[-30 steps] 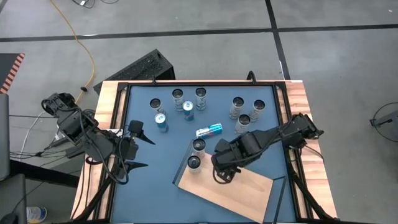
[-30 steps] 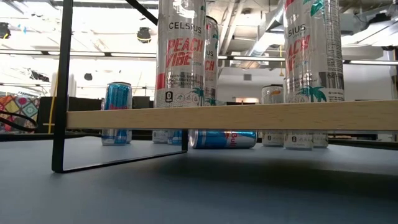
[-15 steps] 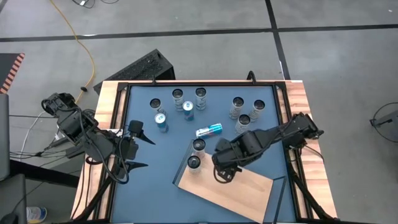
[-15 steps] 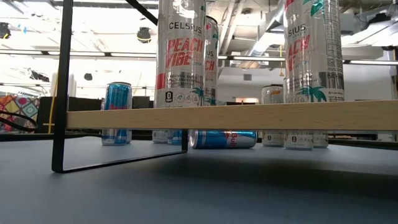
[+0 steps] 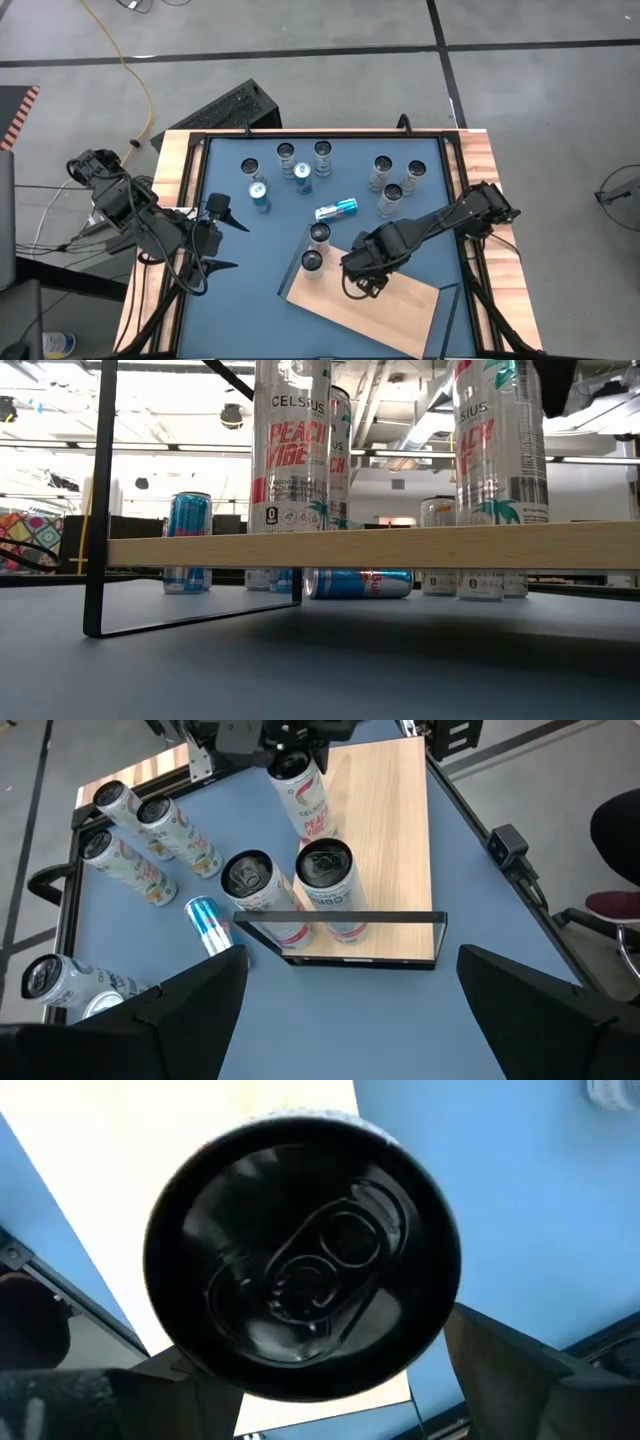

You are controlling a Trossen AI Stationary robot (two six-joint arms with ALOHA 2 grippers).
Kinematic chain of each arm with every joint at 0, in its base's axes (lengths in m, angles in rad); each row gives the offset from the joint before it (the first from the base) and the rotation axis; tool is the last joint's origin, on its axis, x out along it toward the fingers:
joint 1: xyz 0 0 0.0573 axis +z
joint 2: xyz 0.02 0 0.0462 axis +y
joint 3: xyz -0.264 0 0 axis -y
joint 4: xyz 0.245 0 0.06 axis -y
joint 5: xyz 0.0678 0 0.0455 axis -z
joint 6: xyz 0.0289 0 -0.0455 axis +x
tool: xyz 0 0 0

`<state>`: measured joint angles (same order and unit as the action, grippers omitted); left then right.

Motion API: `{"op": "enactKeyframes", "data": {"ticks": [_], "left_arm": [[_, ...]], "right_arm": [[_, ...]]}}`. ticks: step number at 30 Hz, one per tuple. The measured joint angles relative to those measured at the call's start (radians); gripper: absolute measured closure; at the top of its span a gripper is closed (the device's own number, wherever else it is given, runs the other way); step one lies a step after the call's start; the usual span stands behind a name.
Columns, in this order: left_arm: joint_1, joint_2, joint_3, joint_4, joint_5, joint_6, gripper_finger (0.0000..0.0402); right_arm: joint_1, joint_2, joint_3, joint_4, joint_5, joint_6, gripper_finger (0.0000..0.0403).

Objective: Place canned beverage on shelf
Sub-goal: Put the white pink soda can aligned with the other white pink soda cans on the shelf

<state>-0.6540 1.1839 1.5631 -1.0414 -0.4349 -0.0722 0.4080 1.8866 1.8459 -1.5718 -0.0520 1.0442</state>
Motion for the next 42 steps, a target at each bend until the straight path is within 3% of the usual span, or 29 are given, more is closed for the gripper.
{"op": "enactKeyframes", "data": {"ticks": [7, 14, 23, 29, 36, 42], "left_arm": [[0.0, 0.0, 0.0, 0.0, -0.001, -0.004, 0.0054], [0.0, 0.0, 0.0, 0.0, -0.001, -0.002, 0.0054], [0.0, 0.0, 0.0, 0.0, -0.002, -0.011, 0.0054], [0.0, 0.0, 0.0, 0.0, -0.004, -0.015, 0.0054], [0.0, 0.0, 0.0, 0.0, -0.003, -0.014, 0.0054], [0.0, 0.0, 0.0, 0.0, -0.003, -0.019, 0.0054]], "right_arm": [[0.02, -0.002, 0.075, 0.001, 0.031, -0.006, 0.0097], [0.03, -0.003, 0.133, 0.001, 0.152, -0.006, 0.0097], [0.001, -0.003, 0.114, 0.001, 0.153, -0.013, 0.0099], [0.003, -0.003, 0.114, 0.001, 0.152, -0.014, 0.0136], [0.008, -0.003, 0.114, 0.003, 0.148, -0.034, 0.0212], [0.018, -0.003, 0.114, 0.04, 0.146, -0.11, 0.0212]]}}
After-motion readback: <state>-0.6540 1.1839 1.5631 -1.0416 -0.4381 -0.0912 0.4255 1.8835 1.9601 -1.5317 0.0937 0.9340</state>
